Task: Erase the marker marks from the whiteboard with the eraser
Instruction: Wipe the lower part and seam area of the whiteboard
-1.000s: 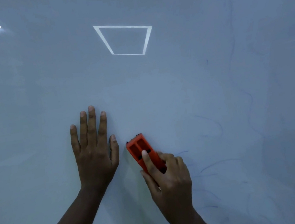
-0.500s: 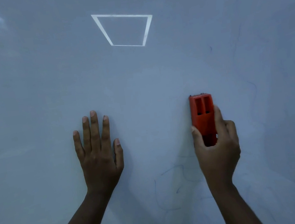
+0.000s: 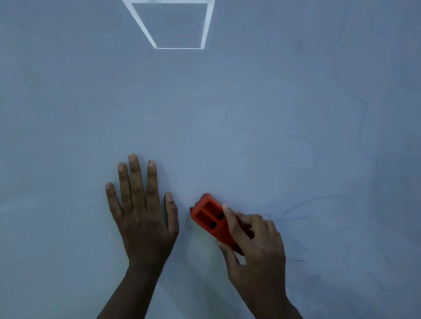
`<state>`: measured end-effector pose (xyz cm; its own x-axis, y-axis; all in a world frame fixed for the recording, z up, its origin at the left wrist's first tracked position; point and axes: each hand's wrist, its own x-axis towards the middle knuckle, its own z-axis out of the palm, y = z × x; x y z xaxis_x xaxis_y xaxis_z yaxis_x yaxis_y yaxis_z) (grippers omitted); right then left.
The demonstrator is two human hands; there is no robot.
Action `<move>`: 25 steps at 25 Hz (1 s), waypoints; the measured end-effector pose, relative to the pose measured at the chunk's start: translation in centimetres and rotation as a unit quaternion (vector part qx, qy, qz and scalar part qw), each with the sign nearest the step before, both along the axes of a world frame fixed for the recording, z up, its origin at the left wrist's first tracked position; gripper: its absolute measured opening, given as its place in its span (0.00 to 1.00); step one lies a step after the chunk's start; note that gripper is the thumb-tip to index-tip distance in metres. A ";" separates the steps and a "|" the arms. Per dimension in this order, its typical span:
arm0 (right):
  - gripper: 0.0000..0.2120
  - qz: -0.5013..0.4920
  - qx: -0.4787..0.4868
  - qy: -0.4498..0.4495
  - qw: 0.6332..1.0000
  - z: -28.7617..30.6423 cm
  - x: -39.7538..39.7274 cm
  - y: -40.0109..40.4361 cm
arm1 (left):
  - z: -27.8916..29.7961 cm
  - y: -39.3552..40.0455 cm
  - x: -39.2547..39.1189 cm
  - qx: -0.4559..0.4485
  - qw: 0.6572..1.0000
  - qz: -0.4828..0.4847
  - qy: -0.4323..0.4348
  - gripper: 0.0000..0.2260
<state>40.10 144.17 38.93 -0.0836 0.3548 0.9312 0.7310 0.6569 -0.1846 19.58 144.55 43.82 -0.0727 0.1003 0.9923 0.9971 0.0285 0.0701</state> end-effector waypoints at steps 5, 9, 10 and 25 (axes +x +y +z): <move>0.34 0.002 -0.009 0.029 1.000 2.2 2.9 0.4 | -1.0 -0.1 0.0 -0.002 1.000 -0.004 0.003 0.28; 0.37 -0.023 -0.060 0.186 0.980 2.8 7.5 2.4 | -1.9 -0.2 0.0 -0.004 1.000 -0.004 0.010 0.27; 0.37 -0.017 -0.071 0.217 0.973 2.3 8.3 2.8 | -2.0 -0.2 0.0 -0.005 1.000 -0.005 0.010 0.26; 0.40 -0.012 -0.055 -0.044 0.997 -7.7 1.0 -0.8 | -4.4 0.0 0.0 -0.018 1.000 -0.005 0.010 0.27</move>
